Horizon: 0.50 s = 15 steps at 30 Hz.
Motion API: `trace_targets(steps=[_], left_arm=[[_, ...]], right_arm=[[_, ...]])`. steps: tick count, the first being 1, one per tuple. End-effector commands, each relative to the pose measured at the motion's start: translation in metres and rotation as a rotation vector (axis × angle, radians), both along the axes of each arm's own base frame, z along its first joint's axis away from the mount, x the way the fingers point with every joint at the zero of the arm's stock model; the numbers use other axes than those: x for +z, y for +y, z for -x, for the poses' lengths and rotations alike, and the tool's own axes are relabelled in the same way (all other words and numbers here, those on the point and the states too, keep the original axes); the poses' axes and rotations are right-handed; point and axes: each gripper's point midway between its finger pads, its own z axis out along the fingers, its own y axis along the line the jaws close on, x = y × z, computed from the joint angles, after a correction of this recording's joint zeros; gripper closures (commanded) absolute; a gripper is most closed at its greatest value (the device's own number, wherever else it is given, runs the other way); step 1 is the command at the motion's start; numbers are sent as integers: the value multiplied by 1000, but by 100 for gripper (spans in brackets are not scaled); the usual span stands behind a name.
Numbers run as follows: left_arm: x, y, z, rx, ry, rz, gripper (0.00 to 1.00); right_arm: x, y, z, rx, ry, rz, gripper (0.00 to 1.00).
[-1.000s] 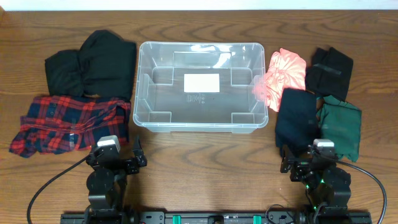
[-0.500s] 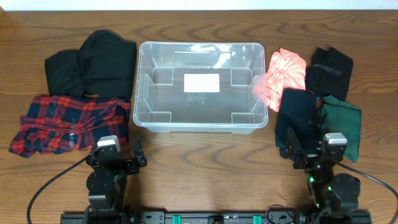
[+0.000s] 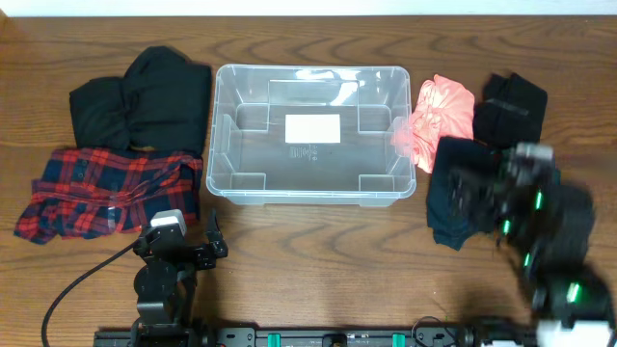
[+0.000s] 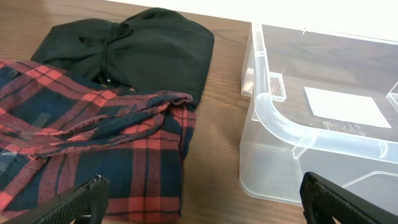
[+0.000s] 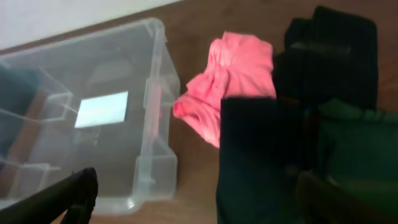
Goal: Pack container
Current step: 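Reach the right gripper to the dark green garment and grasp it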
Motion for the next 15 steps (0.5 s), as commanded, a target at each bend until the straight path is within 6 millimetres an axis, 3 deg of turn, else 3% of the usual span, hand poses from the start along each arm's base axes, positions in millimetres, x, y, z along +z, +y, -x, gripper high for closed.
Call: trace_targets(steps=[1,3,6,10,15], left_arm=[[-9,-1,0,-3,16,5,2],[-9,-1,0,-3,16,5,2],[-9,-1,0,-3,16,5,2],[-9,-1,0,-3,16,5,2],[-9,-1,0,-3,16,5,2]], right_arm=[[31,16,-34,142,21,2,1],[37,12,-50,155,61,21,1],[34,-18,-68,52,146,-16,1],[10,-87,-73,-121,251,-125,1],[-37,-172,-54,-275,367,-212,1]])
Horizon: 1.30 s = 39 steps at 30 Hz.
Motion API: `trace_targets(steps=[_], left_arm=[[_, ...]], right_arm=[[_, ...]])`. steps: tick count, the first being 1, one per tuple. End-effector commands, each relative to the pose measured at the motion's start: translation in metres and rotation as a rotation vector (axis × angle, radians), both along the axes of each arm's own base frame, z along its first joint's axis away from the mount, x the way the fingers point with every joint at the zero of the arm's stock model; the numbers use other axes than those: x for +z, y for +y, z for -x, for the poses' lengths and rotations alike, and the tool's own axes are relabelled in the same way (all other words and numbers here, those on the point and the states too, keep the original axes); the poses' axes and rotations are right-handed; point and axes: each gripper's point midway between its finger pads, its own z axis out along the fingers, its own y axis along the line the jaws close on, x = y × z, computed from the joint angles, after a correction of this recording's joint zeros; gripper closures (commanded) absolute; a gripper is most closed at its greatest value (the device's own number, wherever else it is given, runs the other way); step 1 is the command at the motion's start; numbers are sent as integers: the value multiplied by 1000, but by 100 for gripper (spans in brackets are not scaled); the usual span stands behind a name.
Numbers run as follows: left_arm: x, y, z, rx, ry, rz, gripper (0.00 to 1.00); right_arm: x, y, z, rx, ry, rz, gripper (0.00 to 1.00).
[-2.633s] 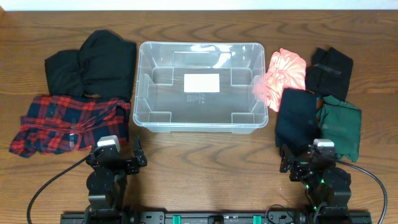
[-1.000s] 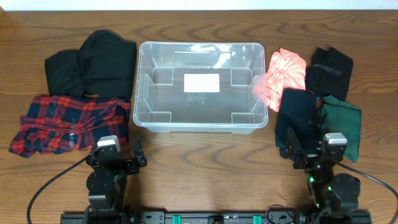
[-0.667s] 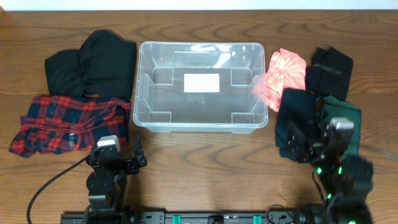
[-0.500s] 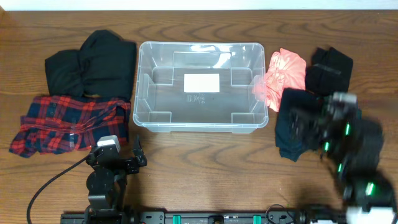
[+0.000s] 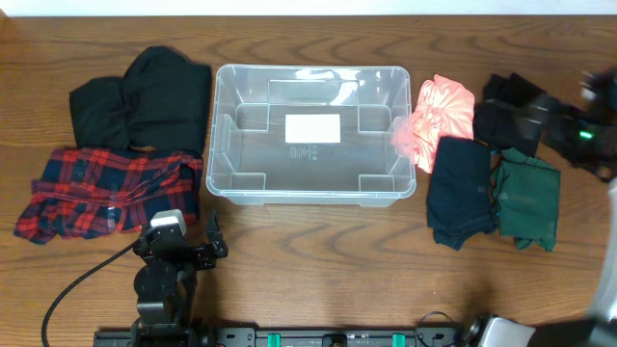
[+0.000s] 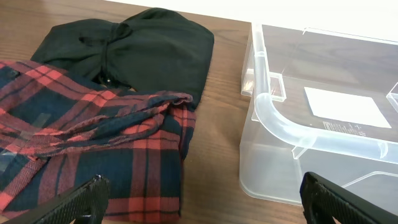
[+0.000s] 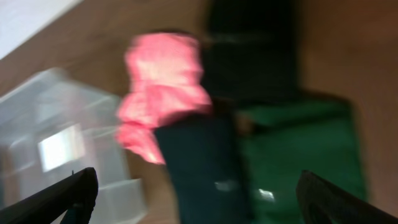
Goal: Pack container
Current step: 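Reach the right gripper to the dark green garment and grasp it, then carry the green garment into the bin and release it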
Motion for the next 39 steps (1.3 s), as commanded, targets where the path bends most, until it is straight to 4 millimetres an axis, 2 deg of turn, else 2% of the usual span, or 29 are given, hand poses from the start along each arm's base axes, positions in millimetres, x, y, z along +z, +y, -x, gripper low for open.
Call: trace_targets(steps=[1,3,5,12,14,18,21,23,26,27,31,33,35,37,39], left_arm=[[-9,-1,0,-2,17,6,2],[-9,-1,0,-3,17,5,2],[-9,-1,0,-3,17,5,2],[-9,-1,0,-3,17,5,2],[-9,-1,0,-3,17,5,2],[-9,-1,0,-3,17,5,2],[-9,-1,0,-3,17,5,2],[-9,-1,0,-2,17,6,2],[-9,-1,0,-3,17,5,2],[-9,-1,0,-3,17,5,2],[-9,-1,0,-2,17,6,2],[-9,-1,0,-2,17,6,2],[-9,-1,0,-3,17,5,2],[-9,-1,0,-3,17,5,2],[-9,-1,0,-3,17,5,2]], right_arm=[[-24,-41,12,-27,43,-36,1],[-53,-65,26,-66,133,-45,1],[-79,-80,39,-90,224,-62,1],[-152,-93,61,-123,404,-207,1],[-171,-90,65,-112,447,-245,1],[-199,-71,67,-46,494,-338,11],[-204,-52,58,41,434,-416,14],[-207,-46,57,56,427,-426,18],[-207,-41,55,68,426,-428,44],[-205,-39,53,73,419,-433,55],[-185,-35,44,78,350,-447,75],[-163,-33,38,86,294,-437,87],[-138,-28,34,100,242,-414,93],[-103,-19,29,123,173,-371,98],[-59,-1,21,173,52,-341,99]])
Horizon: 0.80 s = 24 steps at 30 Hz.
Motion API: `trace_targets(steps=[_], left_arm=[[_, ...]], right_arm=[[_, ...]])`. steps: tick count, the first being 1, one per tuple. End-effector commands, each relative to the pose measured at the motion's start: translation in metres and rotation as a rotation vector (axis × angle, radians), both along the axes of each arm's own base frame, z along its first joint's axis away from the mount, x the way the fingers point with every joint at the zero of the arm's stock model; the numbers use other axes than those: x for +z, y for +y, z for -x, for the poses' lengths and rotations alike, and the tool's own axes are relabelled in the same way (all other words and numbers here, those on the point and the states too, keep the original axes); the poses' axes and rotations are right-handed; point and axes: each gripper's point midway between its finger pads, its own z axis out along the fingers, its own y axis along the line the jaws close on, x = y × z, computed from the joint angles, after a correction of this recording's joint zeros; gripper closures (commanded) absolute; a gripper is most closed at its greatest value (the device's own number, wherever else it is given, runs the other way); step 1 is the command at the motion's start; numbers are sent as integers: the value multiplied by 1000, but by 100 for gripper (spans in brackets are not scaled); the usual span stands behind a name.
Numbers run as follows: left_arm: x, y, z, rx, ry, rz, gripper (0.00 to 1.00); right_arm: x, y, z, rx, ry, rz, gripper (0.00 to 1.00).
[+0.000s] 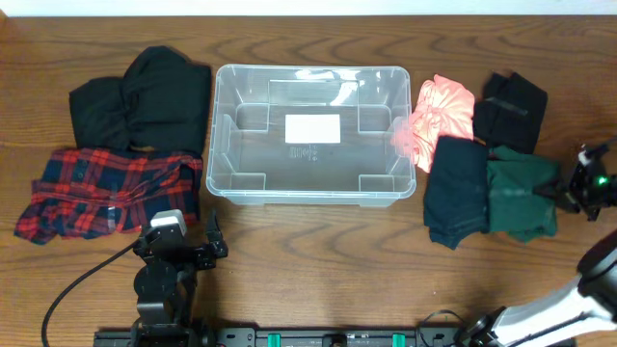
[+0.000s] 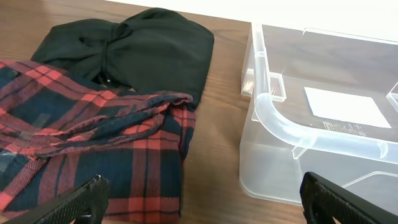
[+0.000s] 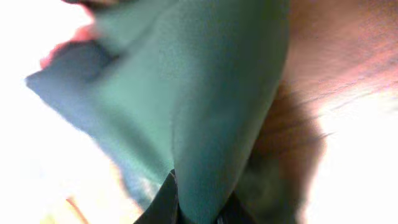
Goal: Pack container
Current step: 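Carry the green garment into the bin and release it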
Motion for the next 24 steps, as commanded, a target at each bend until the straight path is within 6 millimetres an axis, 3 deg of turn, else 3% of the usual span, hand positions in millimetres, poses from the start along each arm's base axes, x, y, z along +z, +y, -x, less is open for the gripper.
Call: trace_targets(steps=[1,6,9,13,15,17,19,21,24], left_arm=[[-9,-1,0,-2,17,5,2],[-9,-1,0,-2,17,5,2],[-9,-1,0,-2,17,5,2],[-9,-1,0,-2,17,5,2],[-9,-1,0,-2,17,5,2],[-9,-1,0,-2,17,5,2],[-9,-1,0,-2,17,5,2],[-9,-1,0,-2,17,5,2],[-9,-1,0,-2,17,5,2]], right_arm=[[98,41,-26,75,-321,25,99],[189,113,-32,153,-563,80,99],[239,168,-35,225,-725,66,99],[293,242,-43,316,-911,-50,99],[311,273,-51,348,-976,-105,99],[321,310,-61,372,-1025,-147,99],[318,342,-71,382,-1032,-180,99],[303,376,-81,384,-995,-210,99],[262,421,-96,371,-881,-236,99]])
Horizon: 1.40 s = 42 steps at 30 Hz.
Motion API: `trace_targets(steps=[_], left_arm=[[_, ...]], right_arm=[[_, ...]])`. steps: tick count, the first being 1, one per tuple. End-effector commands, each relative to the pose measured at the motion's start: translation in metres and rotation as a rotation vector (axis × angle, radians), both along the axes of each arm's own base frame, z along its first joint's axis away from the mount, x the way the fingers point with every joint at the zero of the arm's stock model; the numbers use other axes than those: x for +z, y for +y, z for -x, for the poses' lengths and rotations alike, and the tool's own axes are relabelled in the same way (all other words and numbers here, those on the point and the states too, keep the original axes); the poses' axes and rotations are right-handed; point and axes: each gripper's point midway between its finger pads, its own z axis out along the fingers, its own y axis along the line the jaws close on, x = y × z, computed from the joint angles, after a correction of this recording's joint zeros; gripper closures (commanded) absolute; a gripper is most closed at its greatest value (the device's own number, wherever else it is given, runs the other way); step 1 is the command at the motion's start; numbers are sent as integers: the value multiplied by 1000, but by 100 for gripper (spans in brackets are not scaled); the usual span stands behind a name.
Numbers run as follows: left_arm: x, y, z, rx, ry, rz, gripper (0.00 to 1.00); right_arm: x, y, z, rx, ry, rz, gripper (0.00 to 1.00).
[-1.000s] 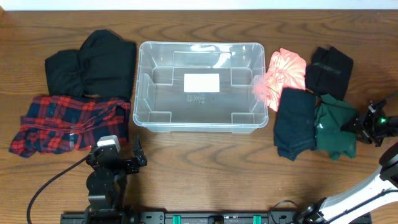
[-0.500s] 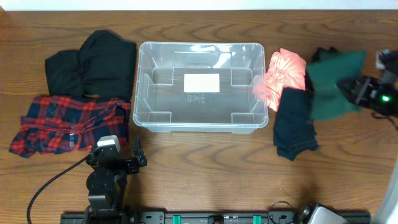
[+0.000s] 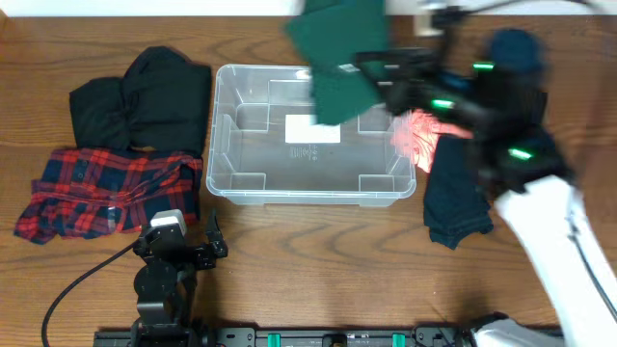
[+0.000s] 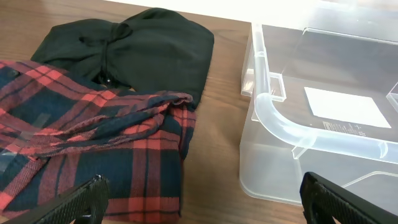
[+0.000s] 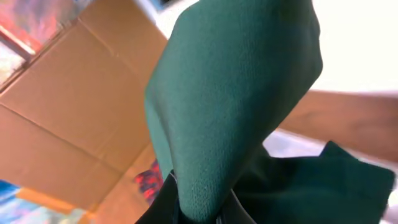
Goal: Pack container
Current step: 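Carry the green garment into the bin and release it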
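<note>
The clear plastic container (image 3: 220, 145) stands mid-table with only a white label on its floor. A green garment (image 3: 337, 58) hangs in the air over the container's back right part, with my right gripper (image 3: 371, 69) shut on it. In the right wrist view the green cloth (image 5: 236, 93) fills the frame, pinched at the bottom between the fingers. My left gripper (image 3: 183, 241) rests open near the front edge, its fingertips (image 4: 81, 199) wide apart. It faces a red plaid shirt (image 4: 93, 137), a black garment (image 4: 149, 50) and the container's left corner (image 4: 273, 106).
A pink garment (image 3: 424, 130) and a dark navy garment (image 3: 458, 198) lie right of the container, partly under my blurred right arm. The plaid shirt (image 3: 106, 193) and the black garment (image 3: 145, 96) lie left of it. A cable runs from the left arm base.
My right gripper was at the table's right edge, shut on the green garment beside the navy one. Now it holds that garment in the air over the container. The left arm is unchanged.
My right gripper was open over the right-hand pile, then open farther back right. Then it was shut on the green garment lying by the navy one. Now the green garment is off the table, above the container. The left gripper stayed open and still.
</note>
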Motion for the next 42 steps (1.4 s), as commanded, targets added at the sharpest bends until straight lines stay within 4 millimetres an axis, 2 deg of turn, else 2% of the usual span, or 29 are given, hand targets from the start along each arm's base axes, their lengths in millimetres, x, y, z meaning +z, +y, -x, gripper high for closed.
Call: trace_targets(steps=[1,3,6,8,10,13,17,22,26,30,32,33,34,39,42], left_arm=[[-9,-1,0,-3,16,5,2],[-9,-1,0,-3,16,5,2],[-9,-1,0,-3,16,5,2],[-9,-1,0,-3,16,5,2],[-9,-1,0,-3,16,5,2],[-9,-1,0,-3,16,5,2],[-9,-1,0,-3,16,5,2],[-9,-1,0,-3,16,5,2],[-9,-1,0,-3,16,5,2],[-9,-1,0,-3,16,5,2],[-9,-1,0,-3,16,5,2],[-9,-1,0,-3,16,5,2],[-9,-1,0,-3,16,5,2],[-9,-1,0,-3,16,5,2],[-9,-1,0,-3,16,5,2]], right_arm=[[-54,37,-24,-91,220,-24,99],[-89,60,-32,-92,317,-25,99],[-128,95,-38,-51,415,-62,99],[-141,120,-39,10,437,-108,99],[-158,136,-37,34,504,-142,99],[-189,145,-34,18,623,-145,99],[-230,145,-34,-17,729,-107,99],[-263,138,-26,-46,817,-37,99],[-268,135,-21,16,716,55,99],[-277,129,-16,32,702,116,97],[-275,126,-19,44,668,129,75],[-272,124,-21,47,649,133,68],[-269,121,-24,48,629,137,66],[-232,95,-43,50,502,125,62],[-201,62,-54,2,455,117,66]])
